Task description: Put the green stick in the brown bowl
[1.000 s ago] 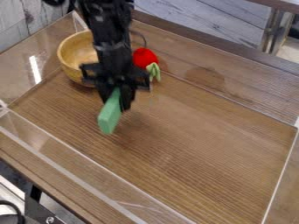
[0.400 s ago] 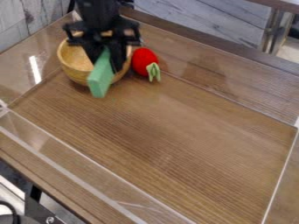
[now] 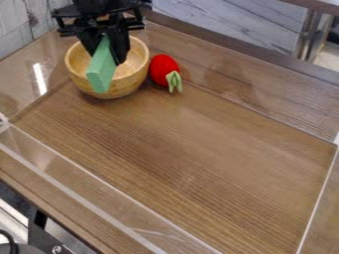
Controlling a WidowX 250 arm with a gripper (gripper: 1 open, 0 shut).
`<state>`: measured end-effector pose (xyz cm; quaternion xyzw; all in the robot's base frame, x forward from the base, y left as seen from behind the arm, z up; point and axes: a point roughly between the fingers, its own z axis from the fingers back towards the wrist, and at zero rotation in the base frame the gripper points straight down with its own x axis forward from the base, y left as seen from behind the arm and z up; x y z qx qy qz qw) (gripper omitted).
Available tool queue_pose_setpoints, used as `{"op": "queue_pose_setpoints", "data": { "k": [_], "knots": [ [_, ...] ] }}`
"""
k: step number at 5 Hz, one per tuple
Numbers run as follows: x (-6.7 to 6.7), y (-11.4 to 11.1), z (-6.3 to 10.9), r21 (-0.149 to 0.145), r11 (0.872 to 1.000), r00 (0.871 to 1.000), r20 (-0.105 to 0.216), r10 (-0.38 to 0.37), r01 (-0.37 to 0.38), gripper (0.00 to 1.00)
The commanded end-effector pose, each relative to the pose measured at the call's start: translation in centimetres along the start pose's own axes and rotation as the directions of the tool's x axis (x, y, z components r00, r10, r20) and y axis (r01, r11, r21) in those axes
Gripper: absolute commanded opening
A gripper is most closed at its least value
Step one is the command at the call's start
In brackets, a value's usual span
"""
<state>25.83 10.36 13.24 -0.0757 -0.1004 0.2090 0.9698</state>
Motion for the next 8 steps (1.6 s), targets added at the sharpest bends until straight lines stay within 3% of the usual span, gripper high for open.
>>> {"op": "queue_pose_setpoints", "data": {
  "k": [1, 3, 6, 8],
  "knots": [
    [1.2, 0.0, 1.5, 0.010, 0.997, 0.993, 0.095, 0.074, -0.075, 0.00],
    [3.7, 0.5, 0.0, 0.014, 0.997, 0.991, 0.111, 0.079, -0.081, 0.00],
    [5.1, 4.1, -1.4, 0.017, 0.986, 0.976, 0.147, 0.159, -0.163, 0.00],
    [5.7, 6.0, -2.8, 0.013, 0.990, 0.975, 0.171, 0.138, -0.143, 0.00]
  ]
}}
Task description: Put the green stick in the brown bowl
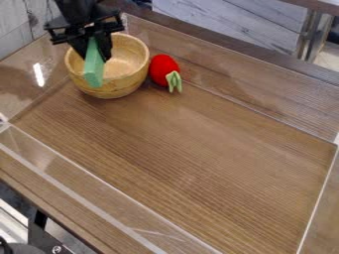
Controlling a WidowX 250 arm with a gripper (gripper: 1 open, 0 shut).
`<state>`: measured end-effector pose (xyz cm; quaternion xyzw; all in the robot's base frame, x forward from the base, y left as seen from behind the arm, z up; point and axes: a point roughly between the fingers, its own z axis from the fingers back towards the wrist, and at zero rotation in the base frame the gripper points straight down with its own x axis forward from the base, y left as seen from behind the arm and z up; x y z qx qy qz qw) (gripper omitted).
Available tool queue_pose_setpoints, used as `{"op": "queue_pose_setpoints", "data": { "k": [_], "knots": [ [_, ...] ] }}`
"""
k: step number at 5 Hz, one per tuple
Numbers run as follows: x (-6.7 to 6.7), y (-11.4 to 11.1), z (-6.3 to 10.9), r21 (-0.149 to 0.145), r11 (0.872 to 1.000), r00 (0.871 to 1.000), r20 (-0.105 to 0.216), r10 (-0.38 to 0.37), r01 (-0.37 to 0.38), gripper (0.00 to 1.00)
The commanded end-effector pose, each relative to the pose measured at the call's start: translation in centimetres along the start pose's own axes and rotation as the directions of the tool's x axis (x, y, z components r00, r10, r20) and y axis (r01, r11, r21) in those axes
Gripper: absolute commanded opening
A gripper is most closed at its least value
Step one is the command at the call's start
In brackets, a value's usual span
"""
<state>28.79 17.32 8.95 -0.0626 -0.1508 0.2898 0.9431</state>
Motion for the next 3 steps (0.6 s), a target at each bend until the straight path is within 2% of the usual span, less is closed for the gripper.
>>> {"op": "queue_pose_setpoints", "data": {
  "k": [1, 2, 3],
  "knots": [
    [1.6, 0.7, 0.8, -0.006, 0.999, 0.998, 0.055, -0.037, 0.038, 0.00],
    [2.1, 0.1, 0.8, -0.013, 0.999, 0.997, 0.063, -0.040, 0.040, 0.00],
    [2.1, -0.4, -0.1, -0.006, 0.999, 0.997, 0.057, -0.049, 0.050, 1.00]
  ]
}}
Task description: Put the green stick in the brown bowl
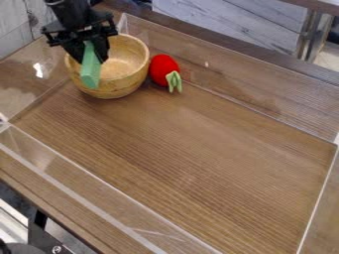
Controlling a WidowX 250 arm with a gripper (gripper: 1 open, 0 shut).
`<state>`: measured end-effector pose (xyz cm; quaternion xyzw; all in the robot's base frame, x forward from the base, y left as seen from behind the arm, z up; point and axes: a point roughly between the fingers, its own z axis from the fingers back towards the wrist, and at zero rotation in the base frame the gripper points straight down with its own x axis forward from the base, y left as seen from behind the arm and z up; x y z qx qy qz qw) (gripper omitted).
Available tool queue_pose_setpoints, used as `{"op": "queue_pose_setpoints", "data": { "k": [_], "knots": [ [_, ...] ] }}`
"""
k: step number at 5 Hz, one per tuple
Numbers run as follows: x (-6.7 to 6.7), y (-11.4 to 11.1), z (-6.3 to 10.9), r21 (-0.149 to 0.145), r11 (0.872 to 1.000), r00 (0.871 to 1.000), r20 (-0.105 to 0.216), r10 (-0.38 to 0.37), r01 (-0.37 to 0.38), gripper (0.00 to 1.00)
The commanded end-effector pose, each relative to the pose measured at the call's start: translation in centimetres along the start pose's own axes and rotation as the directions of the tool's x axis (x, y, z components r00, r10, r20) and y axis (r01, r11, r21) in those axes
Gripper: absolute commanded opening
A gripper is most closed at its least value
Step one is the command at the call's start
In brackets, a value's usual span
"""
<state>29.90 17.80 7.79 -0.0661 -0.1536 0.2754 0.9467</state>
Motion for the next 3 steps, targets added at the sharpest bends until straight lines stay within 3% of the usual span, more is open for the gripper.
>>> {"op": "queue_pose_setpoints", "data": {
  "k": [1, 2, 3],
  "knots": [
    [1.3, -1.1, 0.4, 0.020, 1.000, 0.998, 0.057, 0.005, -0.006, 1.00],
    [1.4, -2.5, 0.6, 0.018, 0.999, 0.997, 0.073, 0.025, -0.026, 1.00],
    [0.7, -2.9, 0.9, -0.005, 1.000, 0.998, 0.064, -0.026, 0.027, 1.00]
  ]
}}
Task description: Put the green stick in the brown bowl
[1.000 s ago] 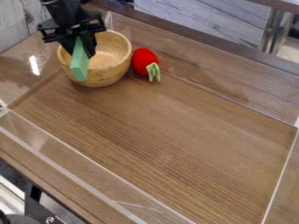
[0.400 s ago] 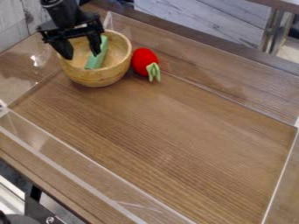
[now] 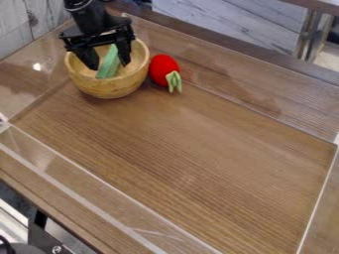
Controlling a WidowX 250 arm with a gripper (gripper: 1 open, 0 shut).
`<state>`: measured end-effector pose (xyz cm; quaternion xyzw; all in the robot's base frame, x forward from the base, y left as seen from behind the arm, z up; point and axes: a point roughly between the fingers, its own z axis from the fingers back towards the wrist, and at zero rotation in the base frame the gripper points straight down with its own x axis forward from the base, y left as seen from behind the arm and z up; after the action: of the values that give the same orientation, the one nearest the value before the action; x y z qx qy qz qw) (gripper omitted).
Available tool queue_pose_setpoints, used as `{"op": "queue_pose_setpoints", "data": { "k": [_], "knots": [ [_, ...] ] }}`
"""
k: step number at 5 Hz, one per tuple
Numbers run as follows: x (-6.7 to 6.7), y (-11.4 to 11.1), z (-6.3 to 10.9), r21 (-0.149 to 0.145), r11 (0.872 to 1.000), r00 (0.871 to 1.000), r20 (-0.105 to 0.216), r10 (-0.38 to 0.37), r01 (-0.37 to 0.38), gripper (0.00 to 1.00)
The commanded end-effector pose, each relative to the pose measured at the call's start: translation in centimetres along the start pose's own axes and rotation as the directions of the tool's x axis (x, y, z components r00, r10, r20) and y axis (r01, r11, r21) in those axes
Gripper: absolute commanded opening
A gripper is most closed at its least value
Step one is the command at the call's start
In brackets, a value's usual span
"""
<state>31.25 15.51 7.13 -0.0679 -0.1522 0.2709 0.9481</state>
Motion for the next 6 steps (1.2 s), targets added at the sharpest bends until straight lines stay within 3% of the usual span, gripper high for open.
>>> {"op": "queue_pose_setpoints", "data": {
  "k": [1, 3, 6],
  "knots": [
    [0.4, -0.5, 2.2, -0.022, 0.998, 0.996, 0.061, -0.061, 0.063, 1.00],
    [1.6, -1.6, 4.1, -0.072, 0.983, 0.984, 0.055, -0.168, 0.172, 1.00],
    [2.4, -4.0, 5.7, -0.086, 0.981, 0.983, 0.069, -0.169, 0.175, 1.00]
  ]
}}
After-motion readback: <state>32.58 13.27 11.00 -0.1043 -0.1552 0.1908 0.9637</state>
